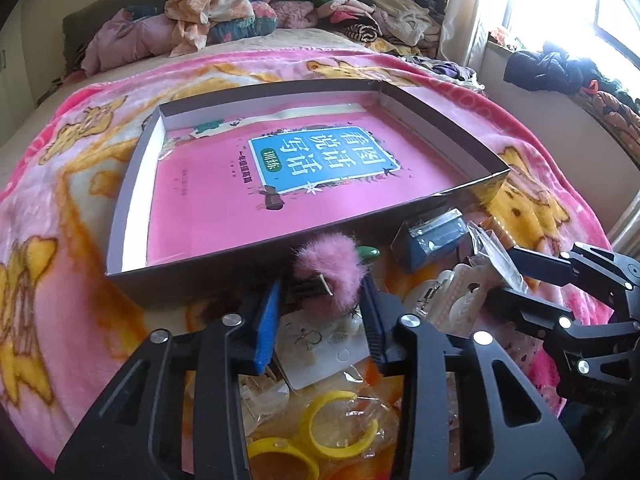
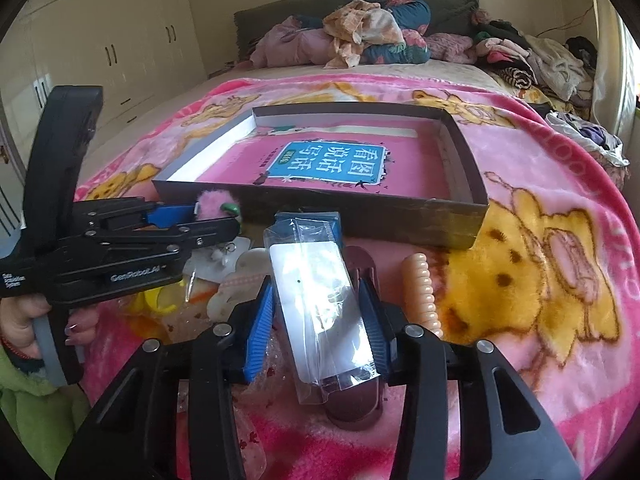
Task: Organize jewelry
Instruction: 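Grasp the pink pom-pom clip with the left tool while the right tool grasps a clear plastic packet, then lower both held items into the box and open both tools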
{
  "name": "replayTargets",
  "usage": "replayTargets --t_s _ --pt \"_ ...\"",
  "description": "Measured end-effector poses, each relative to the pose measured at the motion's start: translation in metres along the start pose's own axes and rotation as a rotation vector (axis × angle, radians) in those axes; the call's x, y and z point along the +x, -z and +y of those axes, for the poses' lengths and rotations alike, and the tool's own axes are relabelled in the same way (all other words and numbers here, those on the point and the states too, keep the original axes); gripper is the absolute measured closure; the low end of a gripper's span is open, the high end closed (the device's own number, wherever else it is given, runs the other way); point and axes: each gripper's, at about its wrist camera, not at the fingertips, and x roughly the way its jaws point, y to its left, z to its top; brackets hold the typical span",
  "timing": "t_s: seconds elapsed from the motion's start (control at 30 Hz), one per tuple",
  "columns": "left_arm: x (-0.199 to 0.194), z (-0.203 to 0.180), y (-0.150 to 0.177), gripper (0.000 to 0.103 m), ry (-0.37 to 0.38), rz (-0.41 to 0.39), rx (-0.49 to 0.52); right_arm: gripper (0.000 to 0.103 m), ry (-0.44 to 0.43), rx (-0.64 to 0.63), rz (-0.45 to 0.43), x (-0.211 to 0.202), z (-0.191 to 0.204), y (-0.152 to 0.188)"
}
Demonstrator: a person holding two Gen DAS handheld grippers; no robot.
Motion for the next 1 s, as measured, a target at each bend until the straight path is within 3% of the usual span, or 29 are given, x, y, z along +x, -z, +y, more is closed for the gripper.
replayTargets --t_s 0.17,0.53,1.0 --pt "-0.007 -0.004 0.000 0.082 0.007 -0.015 0.019 0.064 -0.003 0.031 -0.029 -0.011 -0.004 0.005" --pt "-0.042 -0.005 -0.012 0.082 0.064 -0.072 0.007 0.064 -0.007 0.059 -0.082 -0.039 0.000 -0.002" --pt "-0.044 0.022 -0.044 0.082 0.023 -0.133 -0.033 0.064 0.020 0.025 -0.117 -0.035 0.002 -0.044"
